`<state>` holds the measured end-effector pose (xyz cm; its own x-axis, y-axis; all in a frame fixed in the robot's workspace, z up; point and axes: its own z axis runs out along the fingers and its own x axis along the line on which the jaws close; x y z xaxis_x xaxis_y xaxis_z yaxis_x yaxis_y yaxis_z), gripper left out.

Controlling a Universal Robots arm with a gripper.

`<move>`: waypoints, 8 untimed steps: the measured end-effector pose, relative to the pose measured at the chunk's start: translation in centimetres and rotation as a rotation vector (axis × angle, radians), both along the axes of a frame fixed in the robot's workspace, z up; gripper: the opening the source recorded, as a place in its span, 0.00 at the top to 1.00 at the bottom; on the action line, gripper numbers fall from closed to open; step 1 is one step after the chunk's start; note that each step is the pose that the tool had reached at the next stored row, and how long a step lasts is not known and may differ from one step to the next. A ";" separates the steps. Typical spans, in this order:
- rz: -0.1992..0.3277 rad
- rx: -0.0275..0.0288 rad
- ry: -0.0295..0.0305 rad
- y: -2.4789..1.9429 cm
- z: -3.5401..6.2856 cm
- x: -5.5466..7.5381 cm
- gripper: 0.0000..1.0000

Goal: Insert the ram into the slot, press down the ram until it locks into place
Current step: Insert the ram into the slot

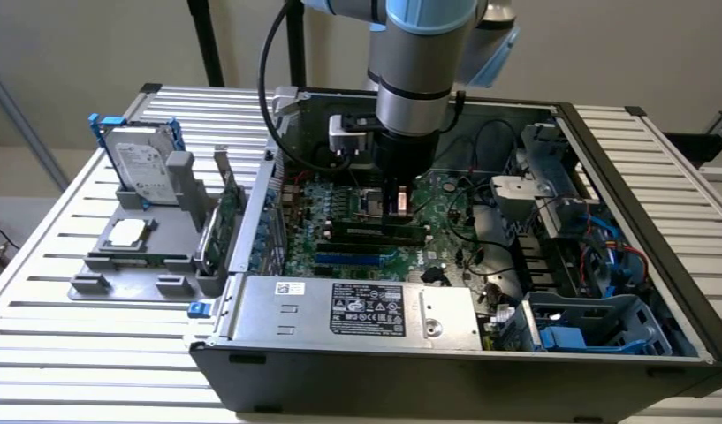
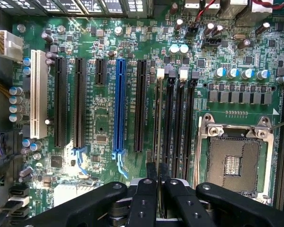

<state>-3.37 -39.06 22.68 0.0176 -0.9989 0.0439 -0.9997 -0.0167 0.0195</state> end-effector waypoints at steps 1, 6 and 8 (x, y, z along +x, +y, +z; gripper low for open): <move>0.000 0.0002 -0.0001 0.00 -0.01 0.0 0.87; 0.000 0.0002 -0.0001 0.00 -0.01 0.0 0.87; 0.000 0.0002 -0.0002 0.00 -0.01 0.0 0.87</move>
